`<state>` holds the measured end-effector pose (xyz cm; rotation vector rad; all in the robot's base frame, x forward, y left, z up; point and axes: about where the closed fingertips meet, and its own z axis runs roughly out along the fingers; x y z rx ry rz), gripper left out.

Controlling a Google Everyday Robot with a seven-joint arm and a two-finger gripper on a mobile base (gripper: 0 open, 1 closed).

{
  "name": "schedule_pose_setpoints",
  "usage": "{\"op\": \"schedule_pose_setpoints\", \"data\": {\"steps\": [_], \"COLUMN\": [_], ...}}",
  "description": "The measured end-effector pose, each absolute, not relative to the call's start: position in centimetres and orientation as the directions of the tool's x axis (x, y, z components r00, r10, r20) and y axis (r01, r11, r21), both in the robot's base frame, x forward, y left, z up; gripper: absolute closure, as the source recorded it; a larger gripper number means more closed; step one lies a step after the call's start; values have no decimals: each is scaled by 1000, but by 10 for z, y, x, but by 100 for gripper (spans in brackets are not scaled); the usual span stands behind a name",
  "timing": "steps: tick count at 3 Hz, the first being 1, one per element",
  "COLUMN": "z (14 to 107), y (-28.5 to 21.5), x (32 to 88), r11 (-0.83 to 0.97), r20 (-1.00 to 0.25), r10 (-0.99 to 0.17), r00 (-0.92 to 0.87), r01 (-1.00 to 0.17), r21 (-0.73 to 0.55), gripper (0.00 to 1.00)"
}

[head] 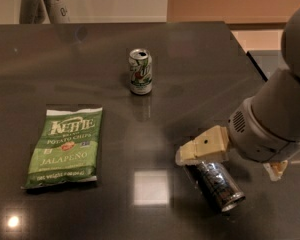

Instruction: Place redbull can upright

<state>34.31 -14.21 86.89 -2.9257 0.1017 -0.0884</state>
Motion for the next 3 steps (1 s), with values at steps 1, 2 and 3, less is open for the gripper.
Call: {"op": "schedule_pose_setpoints", "data": {"steps": [1,2,3], "z": [857,846,838], "y": [-144,-145,-148], "x": [346,349,350], "r11": [-985,-978,-970], "r20": [75,80,76], "r10": [96,189,239], "r00": [993,979,968], "r01": [106,195,241], "r21": [-136,-75,-23], "gripper": [0,0,18]}}
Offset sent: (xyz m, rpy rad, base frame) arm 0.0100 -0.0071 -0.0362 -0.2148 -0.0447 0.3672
